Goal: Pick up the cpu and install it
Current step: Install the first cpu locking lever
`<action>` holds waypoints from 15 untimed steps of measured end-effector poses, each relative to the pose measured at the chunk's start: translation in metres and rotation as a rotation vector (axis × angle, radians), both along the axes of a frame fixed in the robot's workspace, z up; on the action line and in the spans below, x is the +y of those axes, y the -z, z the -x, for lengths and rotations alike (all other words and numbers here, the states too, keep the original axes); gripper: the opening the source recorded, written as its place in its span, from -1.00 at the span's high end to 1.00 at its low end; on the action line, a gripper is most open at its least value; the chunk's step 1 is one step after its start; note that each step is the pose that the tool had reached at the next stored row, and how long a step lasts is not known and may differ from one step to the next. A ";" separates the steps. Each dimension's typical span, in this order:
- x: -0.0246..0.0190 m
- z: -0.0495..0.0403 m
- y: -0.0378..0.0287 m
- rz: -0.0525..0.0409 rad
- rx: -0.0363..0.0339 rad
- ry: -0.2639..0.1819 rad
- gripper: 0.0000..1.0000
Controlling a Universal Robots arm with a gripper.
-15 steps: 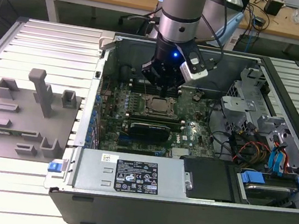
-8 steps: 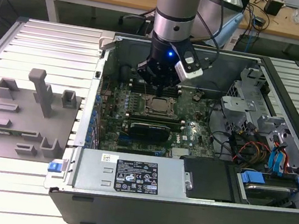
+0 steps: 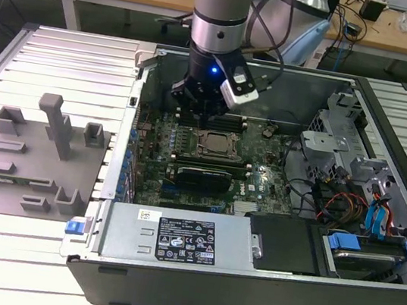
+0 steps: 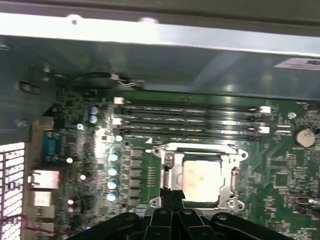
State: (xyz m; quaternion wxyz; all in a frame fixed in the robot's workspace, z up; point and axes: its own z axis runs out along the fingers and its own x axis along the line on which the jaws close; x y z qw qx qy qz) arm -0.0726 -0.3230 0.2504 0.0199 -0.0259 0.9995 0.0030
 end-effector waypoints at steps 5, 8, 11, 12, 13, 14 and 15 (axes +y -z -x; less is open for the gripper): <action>0.0007 0.0121 0.0000 0.0000 0.0000 0.000 0.79; 0.0015 0.0214 0.0000 0.0000 0.0000 0.000 0.79; 0.0021 0.0257 0.0001 0.0000 -0.0001 0.000 0.79; 0.0023 0.0265 0.0001 0.0001 0.0000 0.000 0.79; 0.0024 0.0272 0.0000 -0.0008 0.0001 0.000 0.79; 0.0024 0.0275 0.0000 -0.0035 -0.0004 0.000 0.79; 0.0025 0.0276 0.0001 -0.0074 -0.0012 0.000 0.79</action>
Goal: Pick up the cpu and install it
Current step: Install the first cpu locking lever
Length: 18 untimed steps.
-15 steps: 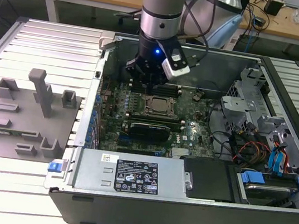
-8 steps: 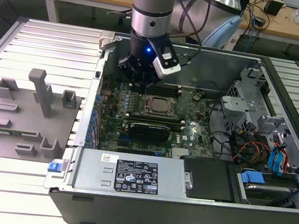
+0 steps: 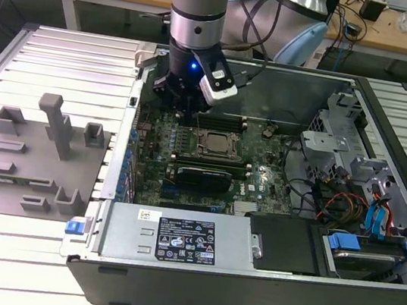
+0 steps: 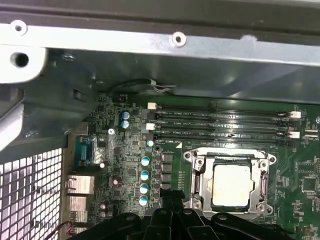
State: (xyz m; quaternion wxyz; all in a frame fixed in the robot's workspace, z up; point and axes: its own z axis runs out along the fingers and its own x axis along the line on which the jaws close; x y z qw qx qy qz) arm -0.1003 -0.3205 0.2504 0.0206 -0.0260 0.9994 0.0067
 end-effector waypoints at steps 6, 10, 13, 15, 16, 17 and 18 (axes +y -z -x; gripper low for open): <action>0.0001 0.0001 -0.0062 -0.0242 -0.0060 0.000 0.79; 0.0001 0.0001 -0.0099 -0.0246 -0.0073 0.000 0.79; 0.0000 0.0001 -0.0100 -0.0723 -0.0080 0.001 0.79; 0.0001 0.0002 -0.0100 -0.1105 -0.0090 0.001 0.79; 0.0001 0.0001 -0.0100 -0.1243 -0.0093 0.001 0.79; 0.0001 0.0001 -0.0100 -0.1339 -0.0095 0.001 0.79; 0.0001 0.0001 -0.0100 -0.1456 -0.0096 0.001 0.79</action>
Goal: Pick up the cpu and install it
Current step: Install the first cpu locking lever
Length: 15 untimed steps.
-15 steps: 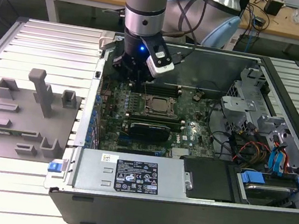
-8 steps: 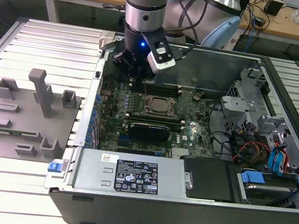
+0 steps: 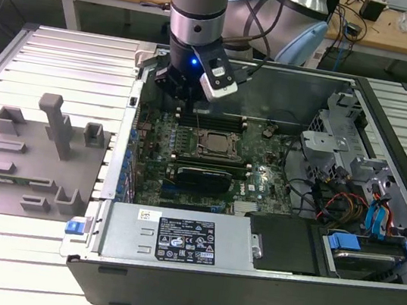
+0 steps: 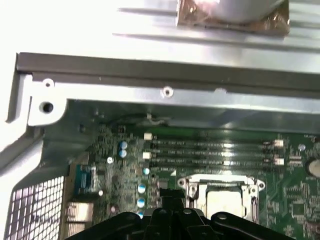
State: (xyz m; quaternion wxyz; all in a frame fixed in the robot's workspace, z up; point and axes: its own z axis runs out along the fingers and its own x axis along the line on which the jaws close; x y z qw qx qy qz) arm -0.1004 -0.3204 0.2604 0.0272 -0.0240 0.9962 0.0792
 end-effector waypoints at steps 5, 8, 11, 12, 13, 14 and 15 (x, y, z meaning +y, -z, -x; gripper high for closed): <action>0.0000 0.0001 0.0000 -0.0567 -0.0018 0.000 0.79; 0.0001 0.0000 0.0000 -0.0698 -0.0021 0.000 0.79; -0.0001 -0.0022 0.0000 -0.0697 -0.0020 0.000 0.79; -0.0002 -0.0037 0.0000 -0.0698 -0.0021 0.000 0.79; -0.0003 -0.0057 0.0000 -0.0698 -0.0018 0.000 0.79; -0.0003 -0.0070 0.0000 -0.0698 -0.0017 0.000 0.79; -0.0004 -0.0093 0.0000 -0.0698 -0.0016 0.000 0.79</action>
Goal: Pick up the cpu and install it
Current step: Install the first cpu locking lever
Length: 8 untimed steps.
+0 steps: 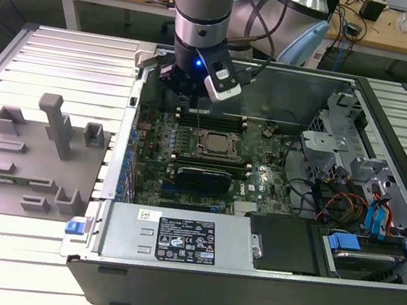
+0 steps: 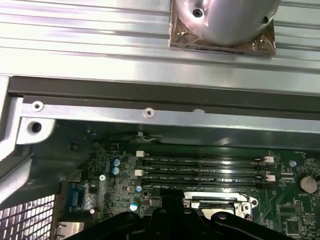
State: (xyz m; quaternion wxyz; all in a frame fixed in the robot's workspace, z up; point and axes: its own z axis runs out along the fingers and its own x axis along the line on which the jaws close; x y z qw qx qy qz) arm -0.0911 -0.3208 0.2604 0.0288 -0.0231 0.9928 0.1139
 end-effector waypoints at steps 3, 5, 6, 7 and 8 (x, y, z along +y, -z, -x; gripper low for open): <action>-0.0001 -0.0037 0.0000 0.0001 0.0001 0.000 0.79; -0.0001 -0.0063 0.0000 0.0000 0.0000 0.000 0.79; -0.0001 -0.0076 0.0000 -0.0001 0.0000 0.000 0.79; -0.0002 -0.0087 0.0000 0.0000 0.0000 0.000 0.79; -0.0002 -0.0100 0.0000 0.0000 0.0000 0.000 0.79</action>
